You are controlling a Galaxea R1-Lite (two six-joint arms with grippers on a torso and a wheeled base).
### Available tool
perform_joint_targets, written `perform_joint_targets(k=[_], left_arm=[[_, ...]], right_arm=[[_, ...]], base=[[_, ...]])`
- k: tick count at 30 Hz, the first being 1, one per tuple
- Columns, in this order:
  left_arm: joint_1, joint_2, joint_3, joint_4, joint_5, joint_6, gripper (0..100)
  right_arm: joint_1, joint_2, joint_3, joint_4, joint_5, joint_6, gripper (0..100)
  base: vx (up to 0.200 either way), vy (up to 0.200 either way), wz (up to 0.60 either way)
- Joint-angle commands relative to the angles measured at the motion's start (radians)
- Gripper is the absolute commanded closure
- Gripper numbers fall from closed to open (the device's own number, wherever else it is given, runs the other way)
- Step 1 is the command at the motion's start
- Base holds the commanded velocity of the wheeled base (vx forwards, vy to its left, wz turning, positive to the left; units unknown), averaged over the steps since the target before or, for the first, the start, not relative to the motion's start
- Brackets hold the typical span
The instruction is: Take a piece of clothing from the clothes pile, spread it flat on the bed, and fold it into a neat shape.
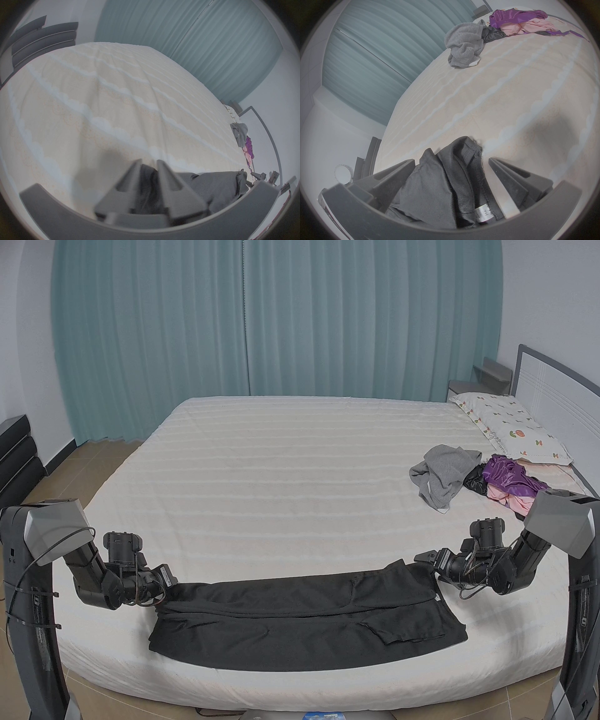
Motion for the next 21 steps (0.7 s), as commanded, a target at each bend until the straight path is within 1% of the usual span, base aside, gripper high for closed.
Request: perform_joint_targets(k=[1,4,8,9,12,21], left_arm=[[0.007,0.003,-0.005,0.0,0.02,-0.002,100],[0.013,0.003,-0.012,0.0,0.054,-0.01,100],[0.014,0.001,-0.017,-0.017,0.08,-0.048,100],[0.014,0.001,-0.017,-0.043,0.093,-0.078,100],[0.014,0.003,-0.011,-0.077,0.111,-0.104,100],[0.01,0.007,0.0,-0.083,0.112,-0.104,100]], right_arm=[[-0.002,0.001,0.0,-0.002,0.0,0.0,0],[-0.003,0.001,-0.005,-0.002,-0.005,-0.005,0],[-0.009,0.009,-0.028,-0.005,-0.053,-0.009,0],[-0.009,0.021,-0.037,-0.006,-0.074,-0.011,0],[-0.002,0.027,-0.042,-0.009,-0.08,-0.012,0],[0.003,0.038,-0.06,-0.002,-0.083,-0.015,0]], base=[[0.0,0.0,0.0],[0.0,0.0,0.0],[0.0,0.0,0.0],[0.0,0.0,0.0],[0.0,0.0,0.0],[0.0,0.0,0.0]])
